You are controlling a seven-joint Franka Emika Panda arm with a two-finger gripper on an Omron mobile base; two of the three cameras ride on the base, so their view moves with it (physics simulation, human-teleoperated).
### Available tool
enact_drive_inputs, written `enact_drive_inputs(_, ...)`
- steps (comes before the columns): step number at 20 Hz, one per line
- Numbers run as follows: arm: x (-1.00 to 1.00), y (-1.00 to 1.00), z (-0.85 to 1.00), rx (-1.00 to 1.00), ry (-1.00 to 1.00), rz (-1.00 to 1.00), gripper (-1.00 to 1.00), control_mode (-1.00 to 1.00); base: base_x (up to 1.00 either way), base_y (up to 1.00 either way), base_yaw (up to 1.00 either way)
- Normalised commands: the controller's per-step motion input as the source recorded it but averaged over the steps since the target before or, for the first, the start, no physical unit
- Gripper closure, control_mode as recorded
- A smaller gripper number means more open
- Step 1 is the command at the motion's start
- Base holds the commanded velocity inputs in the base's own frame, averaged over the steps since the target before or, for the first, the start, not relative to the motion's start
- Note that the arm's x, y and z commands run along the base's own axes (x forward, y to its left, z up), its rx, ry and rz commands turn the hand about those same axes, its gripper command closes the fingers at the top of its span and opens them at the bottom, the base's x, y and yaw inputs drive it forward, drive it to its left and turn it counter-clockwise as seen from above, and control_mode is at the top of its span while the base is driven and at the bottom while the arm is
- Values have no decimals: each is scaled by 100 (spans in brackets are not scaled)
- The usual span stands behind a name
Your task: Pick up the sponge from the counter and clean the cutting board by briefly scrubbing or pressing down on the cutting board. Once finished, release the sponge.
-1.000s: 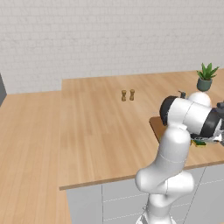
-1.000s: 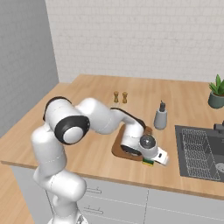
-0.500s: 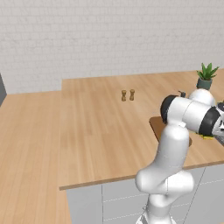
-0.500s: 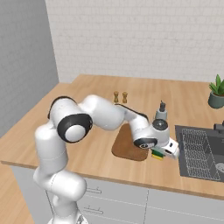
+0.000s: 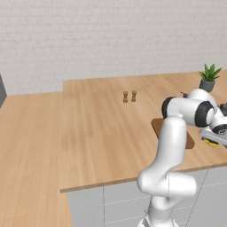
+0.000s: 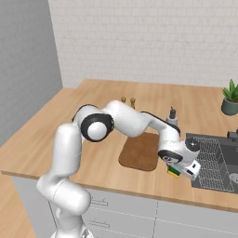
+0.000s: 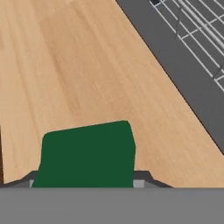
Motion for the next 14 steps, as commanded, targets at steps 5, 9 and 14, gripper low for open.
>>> enact_drive_inputs(5,-4,1,-59,0,-4,0,100,-100,0,0,0)
enact_drive_inputs(9,-18,21,-83,-2,-3,0,-100,-100,0,0,0)
enact_drive_inputs(14,-34,24,-45,-3,-10,0,-100,-100,0,0,0)
